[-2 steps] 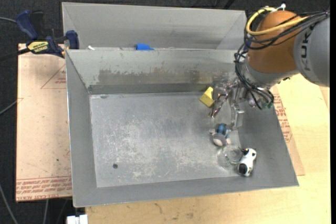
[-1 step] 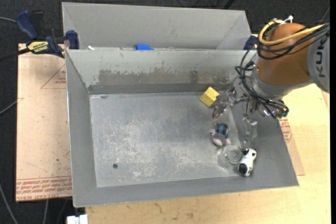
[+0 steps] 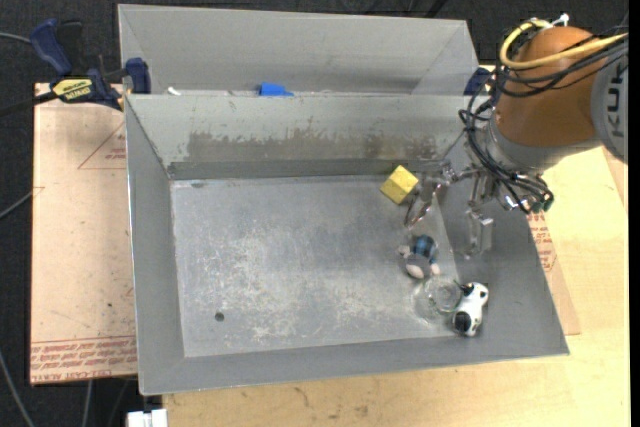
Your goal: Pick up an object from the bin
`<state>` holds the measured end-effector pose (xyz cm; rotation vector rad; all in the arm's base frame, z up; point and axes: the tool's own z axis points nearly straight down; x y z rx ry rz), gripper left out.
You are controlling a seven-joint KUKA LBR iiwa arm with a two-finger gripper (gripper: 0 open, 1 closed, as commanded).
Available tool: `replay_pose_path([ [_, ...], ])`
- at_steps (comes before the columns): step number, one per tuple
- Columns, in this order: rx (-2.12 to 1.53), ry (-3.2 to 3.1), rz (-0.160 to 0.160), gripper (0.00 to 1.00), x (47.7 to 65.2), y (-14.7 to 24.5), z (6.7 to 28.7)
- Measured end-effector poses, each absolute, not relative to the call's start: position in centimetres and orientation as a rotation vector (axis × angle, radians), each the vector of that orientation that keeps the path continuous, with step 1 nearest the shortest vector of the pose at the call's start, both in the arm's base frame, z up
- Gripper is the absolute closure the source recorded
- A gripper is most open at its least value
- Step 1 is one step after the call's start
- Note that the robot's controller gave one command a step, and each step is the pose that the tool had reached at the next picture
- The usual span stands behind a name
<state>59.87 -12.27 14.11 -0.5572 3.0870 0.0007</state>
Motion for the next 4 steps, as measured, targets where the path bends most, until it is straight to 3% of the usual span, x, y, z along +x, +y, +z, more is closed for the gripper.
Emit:
replay_pose_path([
  [1,-0.888,3.009,-0.001,0.00,59.4,-13.7,10.4],
  [2,-1.151,2.921,0.008,1.00,58.4,-14.3,7.0],
  [4,-1.153,2.923,0.010,1.00,58.2,-14.2,7.4],
])
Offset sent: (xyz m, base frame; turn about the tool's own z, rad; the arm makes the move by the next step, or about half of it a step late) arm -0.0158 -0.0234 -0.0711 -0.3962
